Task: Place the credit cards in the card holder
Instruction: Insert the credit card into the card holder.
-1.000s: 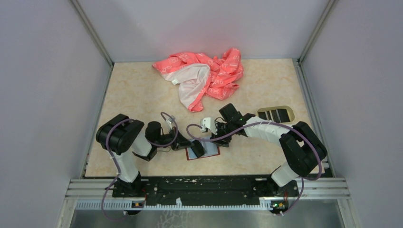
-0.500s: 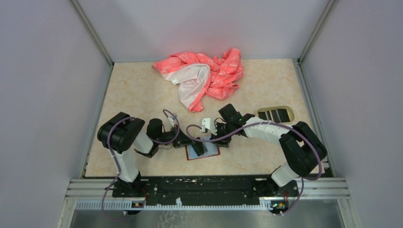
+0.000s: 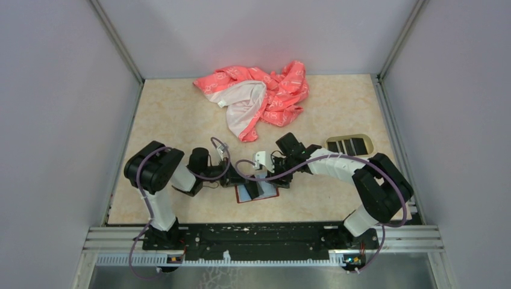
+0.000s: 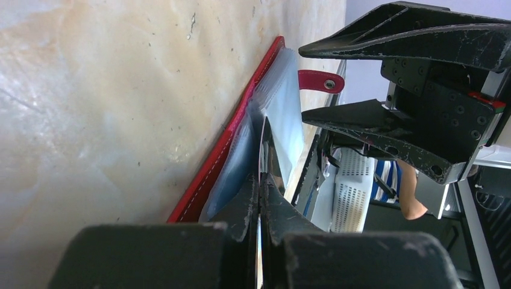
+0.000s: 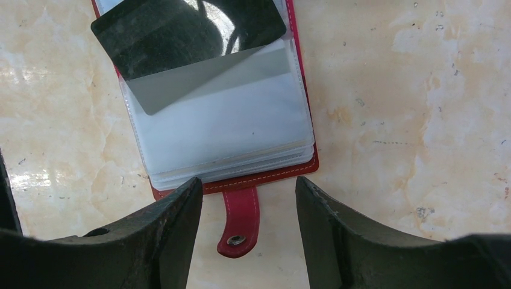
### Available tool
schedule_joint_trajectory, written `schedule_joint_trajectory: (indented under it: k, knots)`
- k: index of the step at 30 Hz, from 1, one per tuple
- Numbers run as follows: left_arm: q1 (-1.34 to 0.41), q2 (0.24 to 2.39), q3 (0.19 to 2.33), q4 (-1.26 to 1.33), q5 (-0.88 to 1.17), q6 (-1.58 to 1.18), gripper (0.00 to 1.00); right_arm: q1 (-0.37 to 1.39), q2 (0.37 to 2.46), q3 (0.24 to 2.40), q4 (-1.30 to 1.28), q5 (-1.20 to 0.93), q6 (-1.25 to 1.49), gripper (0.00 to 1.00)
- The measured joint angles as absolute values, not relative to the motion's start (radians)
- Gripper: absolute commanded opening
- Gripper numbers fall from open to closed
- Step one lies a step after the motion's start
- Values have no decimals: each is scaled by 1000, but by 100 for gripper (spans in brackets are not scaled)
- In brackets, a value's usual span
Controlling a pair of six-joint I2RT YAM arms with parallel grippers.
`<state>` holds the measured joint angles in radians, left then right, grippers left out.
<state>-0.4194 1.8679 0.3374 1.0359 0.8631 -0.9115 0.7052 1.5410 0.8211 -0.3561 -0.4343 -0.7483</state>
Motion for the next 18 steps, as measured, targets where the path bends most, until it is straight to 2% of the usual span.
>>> schedule_joint_trajectory:
  k: [18]
  knots:
    - [-421,1882,435,865,923,-847,0,715,1555,827,-362,-420,-748,58]
